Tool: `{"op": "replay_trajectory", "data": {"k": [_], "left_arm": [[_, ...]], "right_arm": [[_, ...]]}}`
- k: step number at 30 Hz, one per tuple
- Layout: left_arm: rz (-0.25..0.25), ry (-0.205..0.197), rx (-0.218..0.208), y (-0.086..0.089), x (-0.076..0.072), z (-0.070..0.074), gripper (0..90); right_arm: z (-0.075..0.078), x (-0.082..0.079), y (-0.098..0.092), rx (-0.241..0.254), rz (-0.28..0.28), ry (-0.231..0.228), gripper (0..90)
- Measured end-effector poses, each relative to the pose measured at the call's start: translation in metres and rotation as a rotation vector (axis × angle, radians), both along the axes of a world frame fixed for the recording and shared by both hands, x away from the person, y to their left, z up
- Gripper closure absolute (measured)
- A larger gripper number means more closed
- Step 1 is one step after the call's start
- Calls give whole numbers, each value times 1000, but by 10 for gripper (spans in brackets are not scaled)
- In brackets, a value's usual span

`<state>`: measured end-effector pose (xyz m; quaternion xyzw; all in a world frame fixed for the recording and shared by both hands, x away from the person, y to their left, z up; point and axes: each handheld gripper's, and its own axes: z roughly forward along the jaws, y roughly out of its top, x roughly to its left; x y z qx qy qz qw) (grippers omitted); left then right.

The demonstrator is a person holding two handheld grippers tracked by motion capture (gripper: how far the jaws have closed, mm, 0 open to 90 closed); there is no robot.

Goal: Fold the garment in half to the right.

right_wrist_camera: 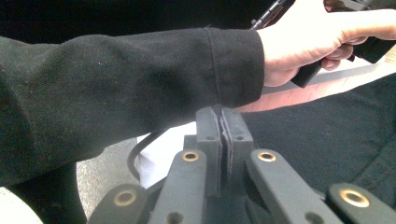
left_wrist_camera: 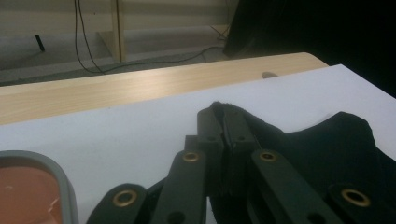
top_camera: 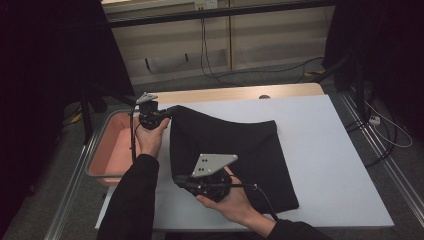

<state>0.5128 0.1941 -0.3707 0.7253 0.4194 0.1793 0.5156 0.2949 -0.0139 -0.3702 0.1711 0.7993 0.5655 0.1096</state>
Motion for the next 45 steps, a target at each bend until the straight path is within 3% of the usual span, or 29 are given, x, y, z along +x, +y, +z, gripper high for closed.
{"op": "replay_trajectory", "data": {"k": [11, 30, 45], "left_arm": [[18, -22, 15, 8, 0, 10, 874], [50, -40, -14, 30, -2, 20, 876], [74, -54, -1, 43, 0, 25, 876]], "right_arm": [[5, 1, 8, 6, 10, -13, 873], [14, 2, 28, 7, 42, -32, 873], [19, 7, 43, 2, 53, -43, 873]]}}
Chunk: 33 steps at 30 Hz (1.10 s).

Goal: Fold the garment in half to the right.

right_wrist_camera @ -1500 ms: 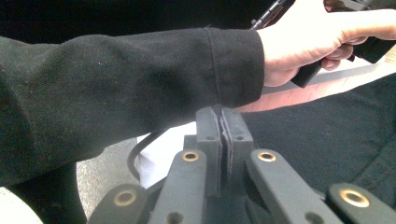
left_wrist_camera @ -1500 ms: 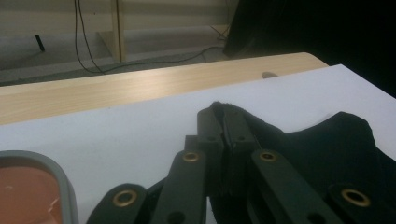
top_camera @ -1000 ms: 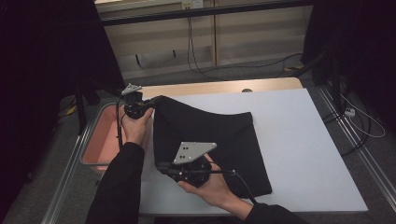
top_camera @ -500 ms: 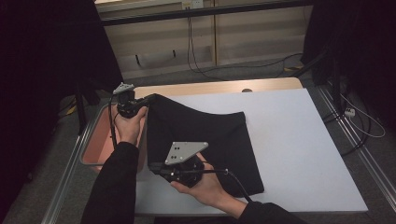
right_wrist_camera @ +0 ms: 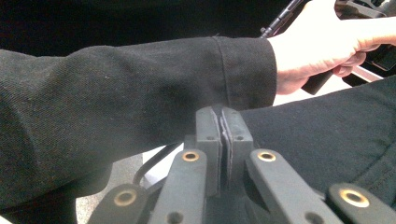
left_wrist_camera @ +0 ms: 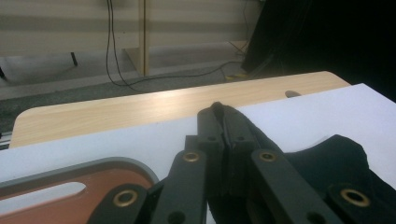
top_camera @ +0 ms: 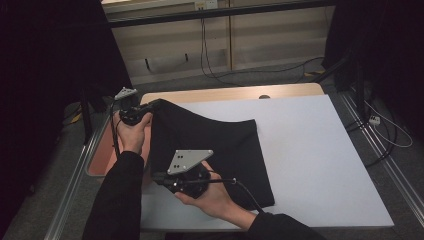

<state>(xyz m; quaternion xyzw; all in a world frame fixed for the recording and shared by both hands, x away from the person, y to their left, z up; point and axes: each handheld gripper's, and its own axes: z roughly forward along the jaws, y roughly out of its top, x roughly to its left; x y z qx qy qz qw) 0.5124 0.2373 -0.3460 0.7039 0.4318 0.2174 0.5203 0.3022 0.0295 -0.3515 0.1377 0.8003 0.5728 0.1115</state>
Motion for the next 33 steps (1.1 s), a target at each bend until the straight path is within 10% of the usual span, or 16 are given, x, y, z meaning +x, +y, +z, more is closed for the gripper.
{"op": "replay_trajectory", "data": {"k": [33], "left_arm": [[63, -16, -20, 29, 3, 6, 875]], "right_arm": [[1, 8, 31, 20, 24, 0, 873]]}}
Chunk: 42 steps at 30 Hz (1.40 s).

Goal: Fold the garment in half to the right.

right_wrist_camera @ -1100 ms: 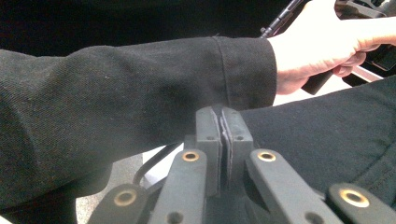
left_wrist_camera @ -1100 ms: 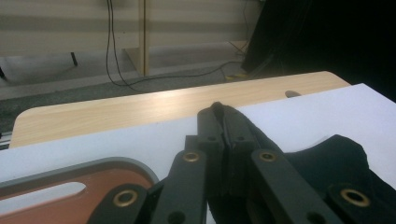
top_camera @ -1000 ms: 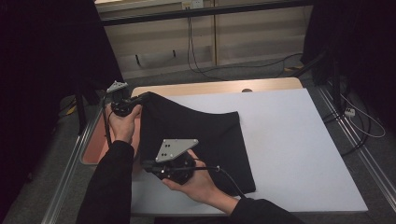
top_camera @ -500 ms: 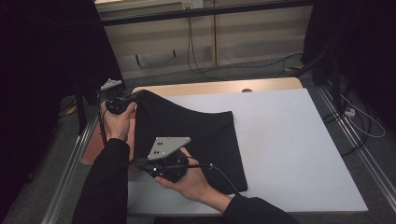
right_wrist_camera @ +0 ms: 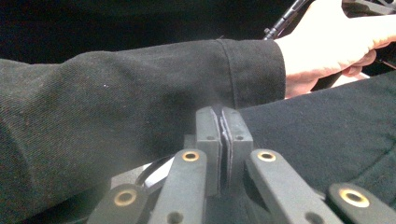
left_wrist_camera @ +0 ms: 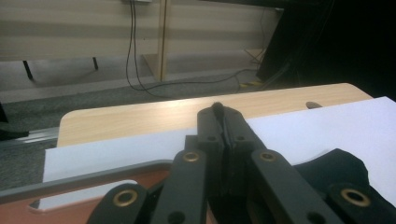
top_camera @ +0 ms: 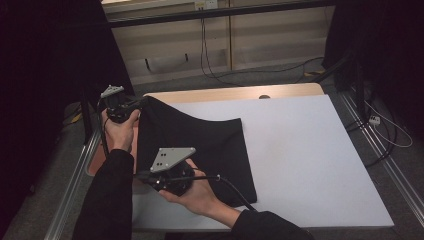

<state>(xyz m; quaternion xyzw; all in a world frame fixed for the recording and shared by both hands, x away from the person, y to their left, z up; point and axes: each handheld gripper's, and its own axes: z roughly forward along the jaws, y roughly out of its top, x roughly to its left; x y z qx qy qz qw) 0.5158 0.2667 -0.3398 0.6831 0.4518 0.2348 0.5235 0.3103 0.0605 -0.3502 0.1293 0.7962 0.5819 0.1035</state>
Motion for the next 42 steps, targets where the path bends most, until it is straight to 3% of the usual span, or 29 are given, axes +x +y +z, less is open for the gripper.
{"op": "replay_trajectory", "data": {"k": [7, 14, 26, 42], "left_arm": [[-16, 5, -10, -12, 0, -11, 875], [-44, -2, 3, -29, 0, -13, 874], [-70, 23, -6, -53, 3, -20, 874], [-116, 38, 19, -85, 8, -27, 874]], "right_arm": [[-13, 0, -9, -7, -10, 25, 874], [-21, -3, -21, 3, -16, 50, 873], [-28, -7, -57, -6, -46, 64, 873], [-39, -11, -97, -47, -100, 77, 873]]}}
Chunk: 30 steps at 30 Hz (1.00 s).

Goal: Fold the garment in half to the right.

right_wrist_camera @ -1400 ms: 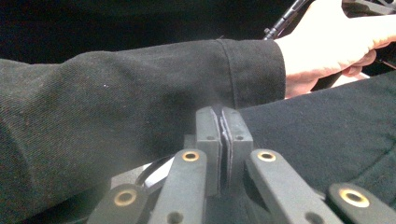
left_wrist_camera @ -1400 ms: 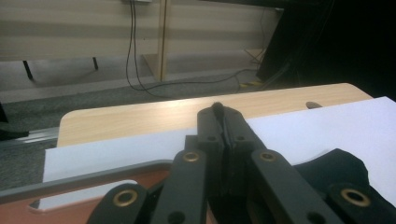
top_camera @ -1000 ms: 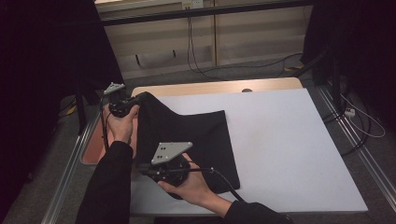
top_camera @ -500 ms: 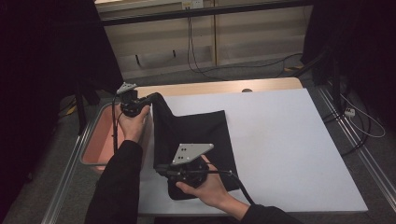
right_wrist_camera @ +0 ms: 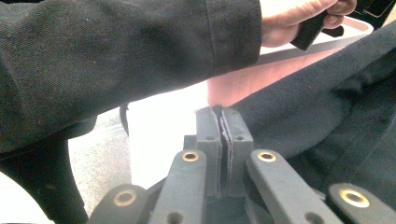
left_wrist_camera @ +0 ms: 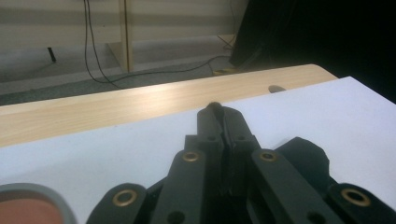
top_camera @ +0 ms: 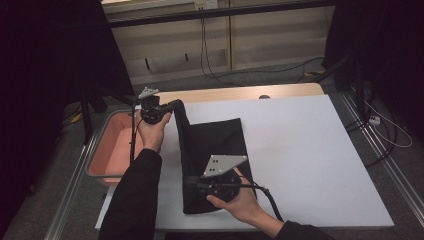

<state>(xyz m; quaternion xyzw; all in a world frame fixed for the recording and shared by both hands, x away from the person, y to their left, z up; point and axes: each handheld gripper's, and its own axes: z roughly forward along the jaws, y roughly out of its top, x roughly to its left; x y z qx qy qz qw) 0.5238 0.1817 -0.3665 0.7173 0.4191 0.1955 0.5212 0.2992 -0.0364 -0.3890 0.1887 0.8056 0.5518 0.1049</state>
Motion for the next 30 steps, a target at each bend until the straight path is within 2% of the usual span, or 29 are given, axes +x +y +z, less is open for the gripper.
{"op": "replay_trajectory", "data": {"k": [11, 25, 30], "left_arm": [[-38, 7, 11, -22, 2, -6, 874], [-80, 12, 23, -50, 3, -11, 873], [-78, 6, 12, -58, 3, -12, 874]], "right_arm": [[-11, -6, -25, -20, -37, 22, 873], [-15, -14, -49, -15, -73, 27, 872], [-15, -16, -56, -16, -85, 24, 871]]}}
